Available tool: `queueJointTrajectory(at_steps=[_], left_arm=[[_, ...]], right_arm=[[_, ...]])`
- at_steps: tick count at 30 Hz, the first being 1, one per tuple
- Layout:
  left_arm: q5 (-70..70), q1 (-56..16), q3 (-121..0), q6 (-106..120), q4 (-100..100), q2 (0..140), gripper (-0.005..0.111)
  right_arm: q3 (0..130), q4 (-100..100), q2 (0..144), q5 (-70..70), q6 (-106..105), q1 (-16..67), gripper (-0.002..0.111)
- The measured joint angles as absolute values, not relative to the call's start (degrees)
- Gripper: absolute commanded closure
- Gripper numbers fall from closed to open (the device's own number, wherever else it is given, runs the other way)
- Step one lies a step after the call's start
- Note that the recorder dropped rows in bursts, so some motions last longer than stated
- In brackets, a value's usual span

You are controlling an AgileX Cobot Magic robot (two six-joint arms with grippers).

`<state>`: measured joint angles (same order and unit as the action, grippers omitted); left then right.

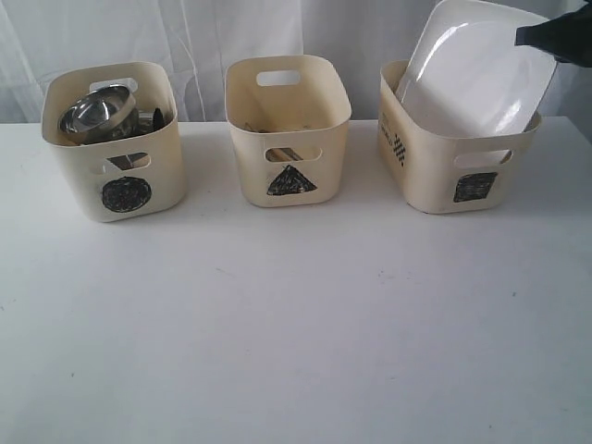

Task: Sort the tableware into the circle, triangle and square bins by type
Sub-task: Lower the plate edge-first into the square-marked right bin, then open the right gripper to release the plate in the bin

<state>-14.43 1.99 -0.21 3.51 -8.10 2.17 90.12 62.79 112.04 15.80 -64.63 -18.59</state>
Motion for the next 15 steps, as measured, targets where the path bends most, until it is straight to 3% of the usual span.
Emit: queueJointTrajectory(at_steps=[10, 15], left_arm=[[-14.43, 1.99, -0.21, 3.51, -8.10, 2.17, 0.107], [-14.43, 1.99, -0.21, 3.51, -8.10, 2.17, 0.107]], right_arm=[[90.12, 62.79, 112.04, 14.35, -64.63, -18.30, 0.107], [90.12, 63.00, 112.04, 15.87, -64.51, -18.30, 0.092]])
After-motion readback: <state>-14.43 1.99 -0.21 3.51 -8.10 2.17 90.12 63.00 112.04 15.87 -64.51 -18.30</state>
